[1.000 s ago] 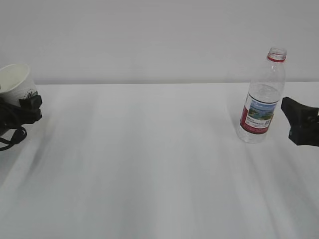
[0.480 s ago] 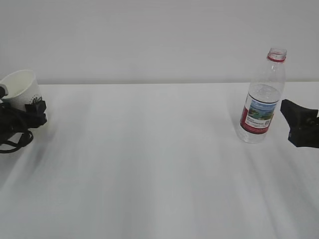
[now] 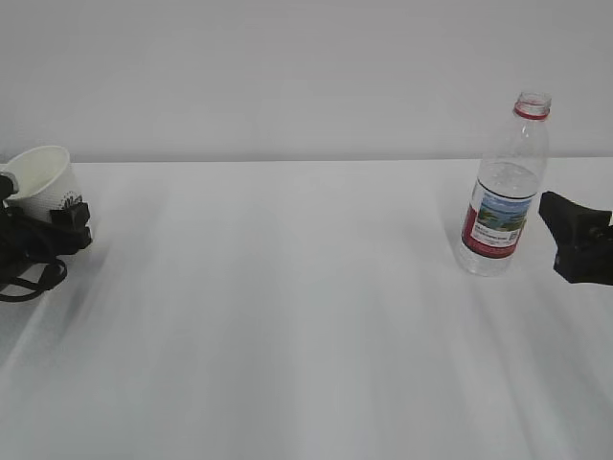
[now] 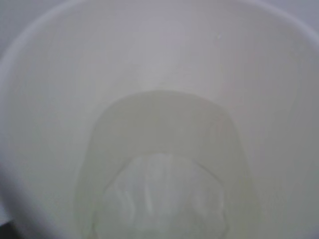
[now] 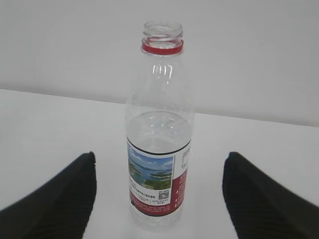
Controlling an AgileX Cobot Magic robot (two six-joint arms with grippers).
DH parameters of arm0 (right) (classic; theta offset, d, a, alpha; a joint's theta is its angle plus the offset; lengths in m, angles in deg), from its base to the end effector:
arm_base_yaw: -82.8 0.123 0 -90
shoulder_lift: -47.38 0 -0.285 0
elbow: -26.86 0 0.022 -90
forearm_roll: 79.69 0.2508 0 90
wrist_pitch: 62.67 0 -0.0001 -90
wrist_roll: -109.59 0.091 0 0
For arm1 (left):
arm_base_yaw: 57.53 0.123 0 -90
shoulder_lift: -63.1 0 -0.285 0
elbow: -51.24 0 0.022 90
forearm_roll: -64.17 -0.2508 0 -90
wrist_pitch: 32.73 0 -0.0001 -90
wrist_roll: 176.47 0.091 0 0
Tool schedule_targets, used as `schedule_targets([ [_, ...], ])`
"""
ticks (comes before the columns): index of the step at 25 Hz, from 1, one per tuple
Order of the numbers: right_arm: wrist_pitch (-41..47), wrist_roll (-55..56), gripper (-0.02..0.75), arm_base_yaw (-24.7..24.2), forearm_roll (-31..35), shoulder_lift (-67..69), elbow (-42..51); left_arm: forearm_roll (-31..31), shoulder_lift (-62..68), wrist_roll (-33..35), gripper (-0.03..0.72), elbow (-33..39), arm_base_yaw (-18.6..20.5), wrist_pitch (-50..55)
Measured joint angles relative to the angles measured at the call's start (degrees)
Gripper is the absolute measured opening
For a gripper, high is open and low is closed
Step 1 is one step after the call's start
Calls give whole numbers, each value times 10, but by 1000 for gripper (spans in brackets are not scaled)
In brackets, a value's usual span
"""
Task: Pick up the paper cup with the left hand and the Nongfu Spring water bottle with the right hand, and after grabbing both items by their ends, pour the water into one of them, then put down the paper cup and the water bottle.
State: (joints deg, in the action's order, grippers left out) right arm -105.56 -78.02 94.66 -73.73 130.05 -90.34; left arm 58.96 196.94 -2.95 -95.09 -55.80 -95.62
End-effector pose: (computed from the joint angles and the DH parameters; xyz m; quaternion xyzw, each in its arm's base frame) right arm 0.2092 0.0374 0.1914 -0.0807 0.7768 0.0194 0.6242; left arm 0.3609 0.0035 0.0653 -0.0156 0.7914 -0.0446 0.6094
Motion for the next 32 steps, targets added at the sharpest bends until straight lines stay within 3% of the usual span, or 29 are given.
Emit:
schedule_targets([
  [4, 0, 0, 593, 0, 0, 0, 0, 0, 0, 0, 505, 0, 0, 0],
  [8, 0, 0, 593, 0, 0, 0, 0, 3, 1, 7, 631, 0, 0, -1],
  [11, 0, 0, 593, 0, 0, 0, 0, 7, 1, 9, 678, -2, 0, -4],
  [32, 0, 0, 593, 0, 0, 0, 0, 19, -94, 11, 692, 12, 0, 183],
])
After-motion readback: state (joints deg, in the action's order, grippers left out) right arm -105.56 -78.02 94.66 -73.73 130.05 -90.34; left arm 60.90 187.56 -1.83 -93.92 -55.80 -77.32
